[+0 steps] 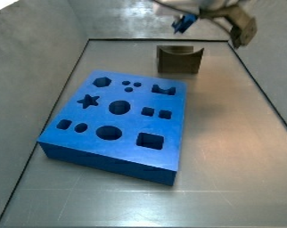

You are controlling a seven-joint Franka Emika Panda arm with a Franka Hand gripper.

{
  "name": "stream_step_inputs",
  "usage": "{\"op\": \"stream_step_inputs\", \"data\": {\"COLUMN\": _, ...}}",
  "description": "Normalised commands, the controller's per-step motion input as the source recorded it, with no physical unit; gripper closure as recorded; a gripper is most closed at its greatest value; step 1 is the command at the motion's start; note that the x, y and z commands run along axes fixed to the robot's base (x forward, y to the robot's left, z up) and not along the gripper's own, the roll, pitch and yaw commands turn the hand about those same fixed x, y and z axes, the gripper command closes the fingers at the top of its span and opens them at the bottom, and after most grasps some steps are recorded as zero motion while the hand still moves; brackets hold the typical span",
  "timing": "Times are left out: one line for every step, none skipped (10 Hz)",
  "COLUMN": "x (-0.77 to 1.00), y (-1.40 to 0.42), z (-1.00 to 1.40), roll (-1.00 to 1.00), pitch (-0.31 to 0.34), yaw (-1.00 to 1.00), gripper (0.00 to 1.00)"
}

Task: Pick up the star object. Move up. Place the star object on the fixture. Regrasp the star object. Move to above the board. Insert the star object.
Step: Move to above the board.

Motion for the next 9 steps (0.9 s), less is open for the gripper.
{"op": "stream_step_inputs", "data": {"x": 0.04, "y": 0.12, "z": 1.00, "roll": -0.04, "pitch": -0.056, "yaw": -0.02, "gripper": 1.00}}
{"op": "stream_step_inputs", "data": {"x": 0.03, "y": 0.11, "z": 1.00, "roll": -0.04, "pitch": -0.030, "yaw": -0.04, "gripper": 1.00}}
{"op": "stream_step_inputs", "data": {"x": 0.02, "y": 0.10, "z": 1.00, "roll": -0.04, "pitch": -0.007, "yaw": -0.05, "gripper": 1.00}}
{"op": "stream_step_inputs", "data": {"x": 0.02, "y": 0.09, "z": 1.00, "roll": -0.05, "pitch": 0.019, "yaw": -0.05, "gripper": 1.00}}
{"op": "stream_step_inputs", "data": {"x": 0.01, "y": 0.09, "z": 1.00, "roll": -0.05, "pitch": 0.050, "yaw": -0.04, "gripper": 1.00}}
{"op": "stream_step_inputs", "data": {"x": 0.00, "y": 0.08, "z": 1.00, "roll": -0.06, "pitch": 0.063, "yaw": -0.03, "gripper": 1.00}}
{"op": "stream_step_inputs", "data": {"x": 0.00, "y": 0.07, "z": 1.00, "roll": -0.06, "pitch": 0.071, "yaw": -0.02, "gripper": 1.00}}
{"op": "stream_step_inputs", "data": {"x": -0.01, "y": 0.06, "z": 1.00, "roll": -0.05, "pitch": 0.089, "yaw": -0.01, "gripper": 1.00}}
{"op": "stream_step_inputs", "data": {"x": -0.01, "y": 0.06, "z": 1.00, "roll": -0.05, "pitch": 0.096, "yaw": 0.01, "gripper": 1.00}}
